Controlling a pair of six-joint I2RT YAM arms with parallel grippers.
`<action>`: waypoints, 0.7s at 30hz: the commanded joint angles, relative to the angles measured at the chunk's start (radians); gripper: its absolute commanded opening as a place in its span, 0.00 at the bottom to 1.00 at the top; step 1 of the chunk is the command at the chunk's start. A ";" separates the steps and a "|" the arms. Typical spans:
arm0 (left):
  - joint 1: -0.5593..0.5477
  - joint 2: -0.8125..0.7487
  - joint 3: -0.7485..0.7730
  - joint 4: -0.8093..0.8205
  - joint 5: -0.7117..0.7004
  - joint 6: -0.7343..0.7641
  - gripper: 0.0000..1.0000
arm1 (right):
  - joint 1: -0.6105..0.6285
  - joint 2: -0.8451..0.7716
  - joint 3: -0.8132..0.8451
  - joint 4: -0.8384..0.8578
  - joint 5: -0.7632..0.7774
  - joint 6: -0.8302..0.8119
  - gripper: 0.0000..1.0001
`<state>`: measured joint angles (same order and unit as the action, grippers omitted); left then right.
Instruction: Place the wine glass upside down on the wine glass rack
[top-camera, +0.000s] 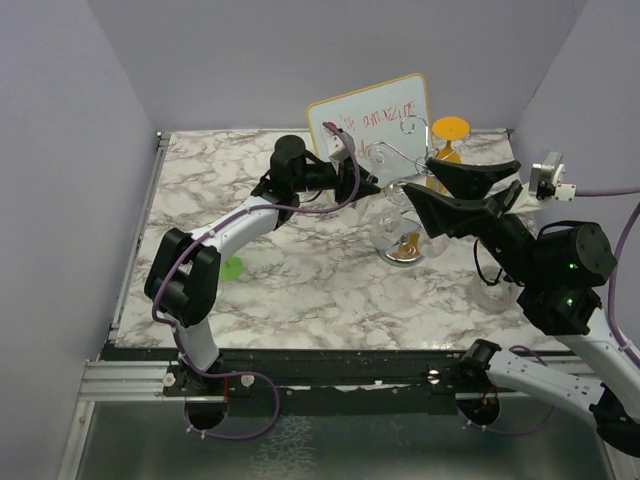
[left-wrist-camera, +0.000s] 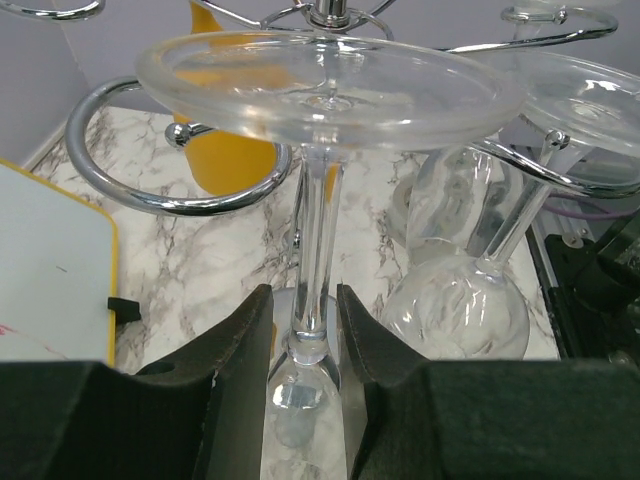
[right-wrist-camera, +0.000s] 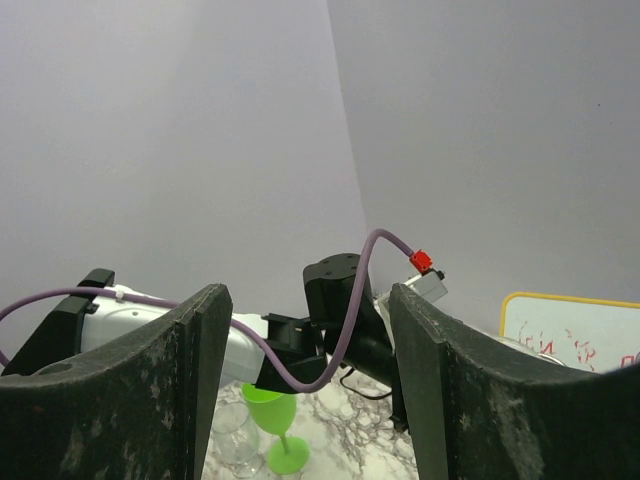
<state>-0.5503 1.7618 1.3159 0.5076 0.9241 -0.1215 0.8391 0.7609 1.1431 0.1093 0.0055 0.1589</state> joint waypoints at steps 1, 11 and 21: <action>-0.012 0.004 0.022 0.051 0.011 0.052 0.00 | 0.007 0.001 0.014 -0.032 0.044 -0.013 0.69; -0.044 0.048 0.043 0.088 -0.136 0.019 0.00 | 0.008 0.002 0.002 -0.013 -0.039 -0.012 0.69; -0.067 0.072 0.054 0.109 -0.318 -0.061 0.00 | 0.007 0.001 -0.017 0.011 -0.082 0.010 0.69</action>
<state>-0.6075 1.8210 1.3342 0.5606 0.7101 -0.1364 0.8391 0.7650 1.1416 0.1036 -0.0170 0.1604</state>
